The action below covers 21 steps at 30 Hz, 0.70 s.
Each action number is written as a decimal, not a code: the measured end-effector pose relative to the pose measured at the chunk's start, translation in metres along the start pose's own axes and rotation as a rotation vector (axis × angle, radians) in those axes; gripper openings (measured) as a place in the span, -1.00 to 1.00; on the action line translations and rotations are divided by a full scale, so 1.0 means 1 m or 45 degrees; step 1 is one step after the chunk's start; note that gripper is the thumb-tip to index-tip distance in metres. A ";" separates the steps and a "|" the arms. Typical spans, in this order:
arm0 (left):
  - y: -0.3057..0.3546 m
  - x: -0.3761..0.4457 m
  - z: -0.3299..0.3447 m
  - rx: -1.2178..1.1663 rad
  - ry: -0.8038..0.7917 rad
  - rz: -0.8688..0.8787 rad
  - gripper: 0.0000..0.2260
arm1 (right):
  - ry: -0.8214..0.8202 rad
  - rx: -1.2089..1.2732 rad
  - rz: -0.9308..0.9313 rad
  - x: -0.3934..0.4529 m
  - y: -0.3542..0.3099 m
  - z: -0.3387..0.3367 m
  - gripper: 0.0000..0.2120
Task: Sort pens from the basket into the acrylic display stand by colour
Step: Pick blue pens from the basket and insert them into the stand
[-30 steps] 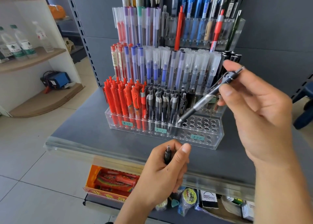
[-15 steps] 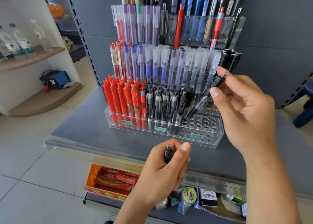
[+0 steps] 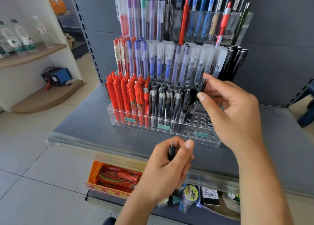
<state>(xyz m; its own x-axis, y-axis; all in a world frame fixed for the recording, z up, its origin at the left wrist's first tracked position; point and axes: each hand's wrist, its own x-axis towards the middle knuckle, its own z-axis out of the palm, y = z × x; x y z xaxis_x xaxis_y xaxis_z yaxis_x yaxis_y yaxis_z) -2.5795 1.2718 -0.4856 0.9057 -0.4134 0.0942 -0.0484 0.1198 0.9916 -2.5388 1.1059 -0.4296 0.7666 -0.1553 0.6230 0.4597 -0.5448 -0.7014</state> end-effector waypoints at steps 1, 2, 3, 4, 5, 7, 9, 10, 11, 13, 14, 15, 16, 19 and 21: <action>0.000 0.000 0.000 0.004 -0.001 -0.002 -0.65 | 0.005 -0.013 -0.002 0.000 0.000 0.000 -0.63; -0.001 0.000 0.000 0.006 -0.004 -0.002 -0.66 | 0.008 -0.029 -0.001 0.000 0.001 0.000 -0.65; -0.001 0.000 -0.001 0.008 -0.008 -0.002 -0.66 | 0.005 -0.046 0.007 0.000 0.002 0.001 -0.65; -0.001 -0.001 -0.001 0.010 -0.011 -0.002 -0.66 | -0.004 -0.060 0.021 0.000 0.002 0.001 -0.66; -0.001 -0.001 -0.001 0.010 -0.012 -0.003 -0.66 | -0.019 -0.069 0.040 -0.001 0.003 0.002 -0.65; -0.001 -0.001 -0.001 0.009 -0.012 0.000 -0.67 | -0.052 -0.082 0.077 -0.002 0.004 0.002 -0.63; -0.001 -0.001 0.000 0.010 -0.010 0.003 -0.67 | -0.077 -0.074 0.132 -0.003 0.001 0.002 -0.62; -0.001 -0.001 0.000 0.009 -0.009 0.003 -0.66 | -0.077 -0.061 0.166 -0.003 0.000 0.002 -0.62; -0.001 -0.001 0.000 0.008 -0.010 0.003 -0.66 | -0.070 -0.048 0.189 -0.004 -0.001 0.001 -0.64; -0.002 -0.001 0.000 0.010 -0.013 0.001 -0.66 | -0.058 -0.045 0.207 -0.003 -0.002 0.000 -0.67; -0.002 -0.001 0.000 0.012 -0.015 0.001 -0.66 | -0.060 -0.048 0.213 -0.003 -0.003 -0.001 -0.67; -0.002 -0.001 0.000 0.013 -0.017 0.000 -0.66 | -0.068 -0.050 0.222 -0.003 -0.003 -0.001 -0.68; -0.002 -0.001 0.000 0.014 -0.017 -0.002 -0.66 | -0.079 -0.049 0.233 -0.003 -0.003 -0.001 -0.67; -0.001 -0.001 0.000 0.002 -0.017 -0.012 -0.66 | -0.115 -0.055 0.273 -0.003 -0.005 -0.006 -0.70; 0.000 -0.001 0.000 -0.019 -0.019 -0.020 -0.67 | -0.140 -0.042 0.267 -0.003 -0.012 -0.015 -0.85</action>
<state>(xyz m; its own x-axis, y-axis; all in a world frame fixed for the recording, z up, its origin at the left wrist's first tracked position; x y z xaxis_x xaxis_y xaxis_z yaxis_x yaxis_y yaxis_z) -2.5801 1.2722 -0.4862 0.8998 -0.4290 0.0797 -0.0274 0.1268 0.9916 -2.5531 1.1005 -0.4177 0.8890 -0.1780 0.4220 0.2716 -0.5370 -0.7987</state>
